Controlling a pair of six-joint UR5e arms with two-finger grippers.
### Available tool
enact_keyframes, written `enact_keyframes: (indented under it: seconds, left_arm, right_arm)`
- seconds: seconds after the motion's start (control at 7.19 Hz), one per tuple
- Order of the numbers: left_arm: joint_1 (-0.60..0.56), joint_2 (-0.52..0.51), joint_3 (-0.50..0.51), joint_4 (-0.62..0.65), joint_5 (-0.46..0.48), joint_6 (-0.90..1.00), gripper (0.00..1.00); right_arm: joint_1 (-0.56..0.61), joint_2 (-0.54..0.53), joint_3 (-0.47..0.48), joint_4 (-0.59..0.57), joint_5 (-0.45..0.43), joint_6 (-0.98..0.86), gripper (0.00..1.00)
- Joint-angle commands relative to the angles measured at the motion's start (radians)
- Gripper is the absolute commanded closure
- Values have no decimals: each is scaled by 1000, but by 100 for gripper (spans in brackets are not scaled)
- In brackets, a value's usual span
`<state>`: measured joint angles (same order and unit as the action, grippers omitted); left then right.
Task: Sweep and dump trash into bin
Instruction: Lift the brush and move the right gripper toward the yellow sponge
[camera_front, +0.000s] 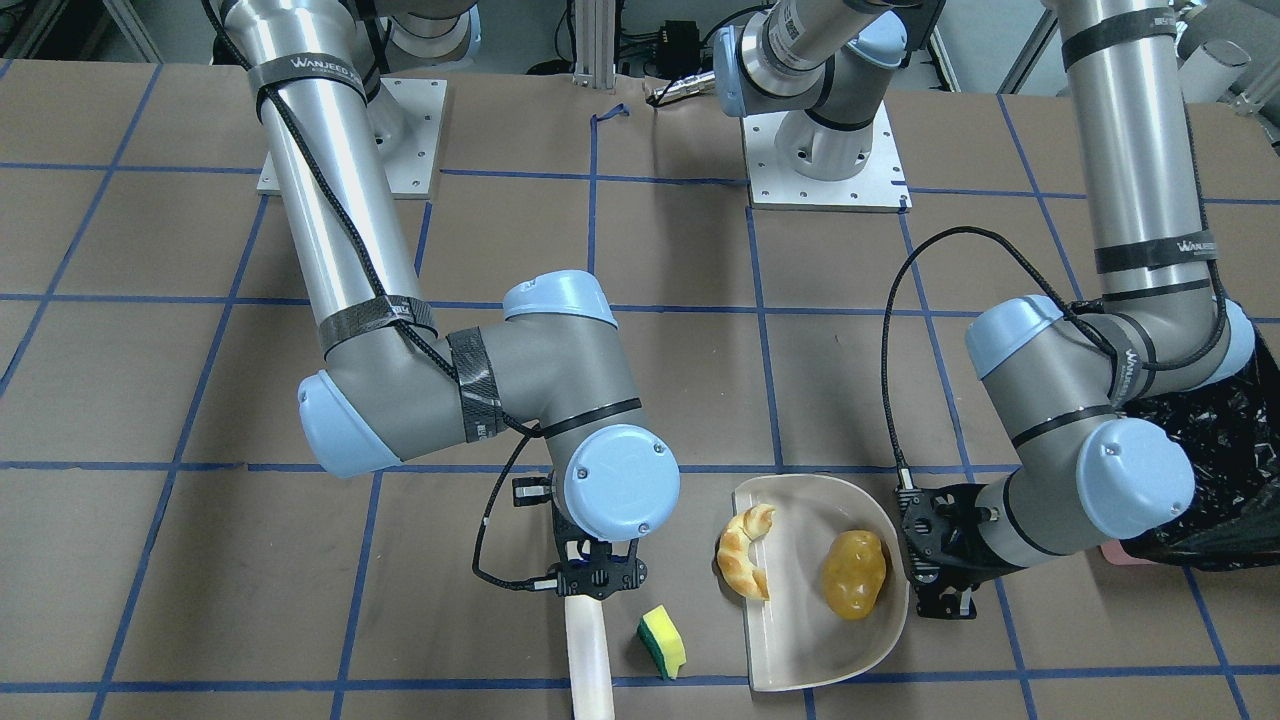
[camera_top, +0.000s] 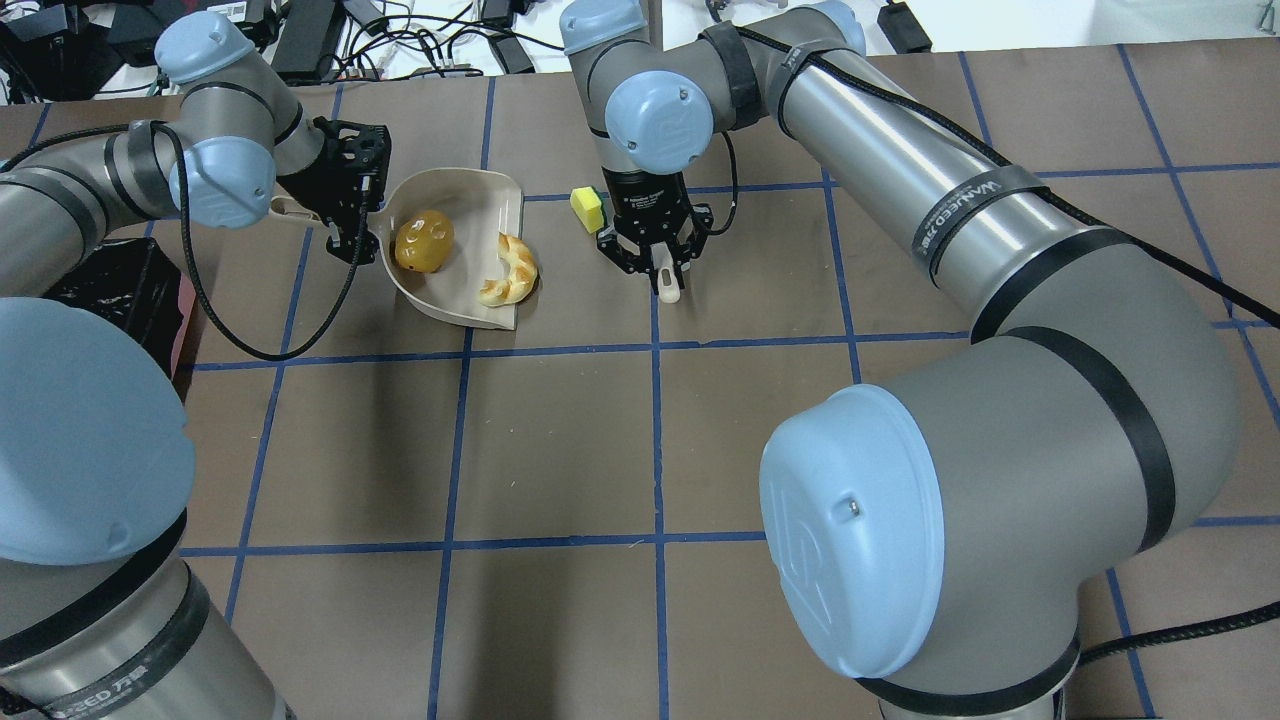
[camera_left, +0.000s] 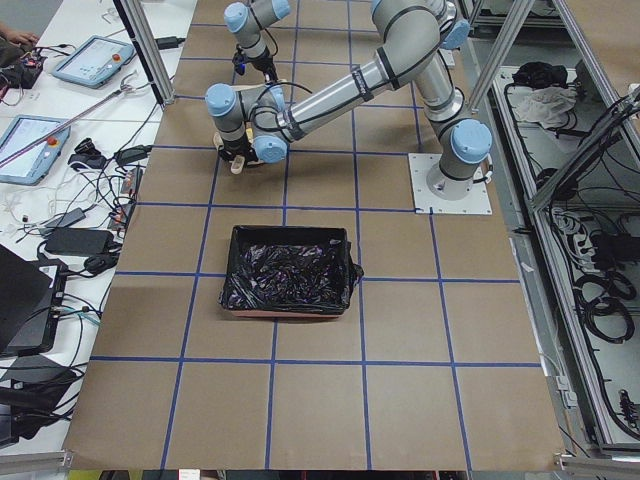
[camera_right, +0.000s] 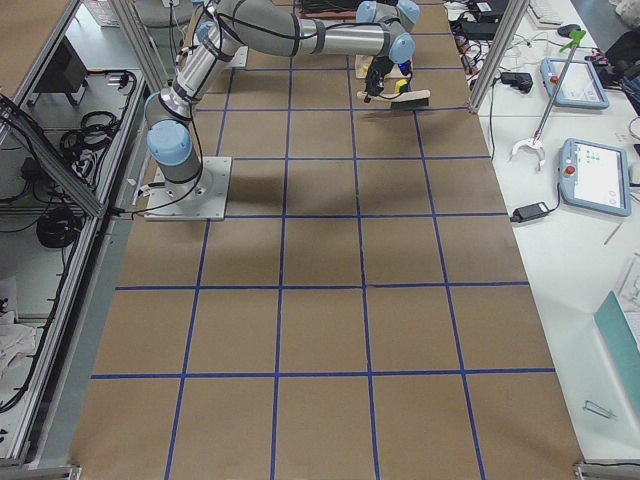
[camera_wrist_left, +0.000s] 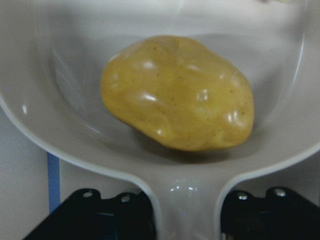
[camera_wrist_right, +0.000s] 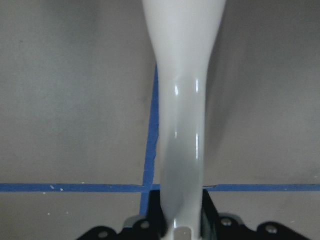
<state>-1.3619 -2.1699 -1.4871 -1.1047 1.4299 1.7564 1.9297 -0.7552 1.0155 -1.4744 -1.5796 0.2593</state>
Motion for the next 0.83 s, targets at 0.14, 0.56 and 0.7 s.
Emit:
enact_keyframes:
  seconds: [0.14, 0.56, 0.7]
  left_arm:
    - [0, -5, -5, 0, 1, 0, 100]
    - [0, -5, -4, 0, 0, 0, 100]
    - [0, -5, -4, 0, 0, 0, 100]
  right_arm:
    - [11, 4, -2, 13, 91, 23, 100]
    - [46, 5, 1, 13, 139, 98, 100]
    - [63, 5, 1, 11, 160, 121, 100]
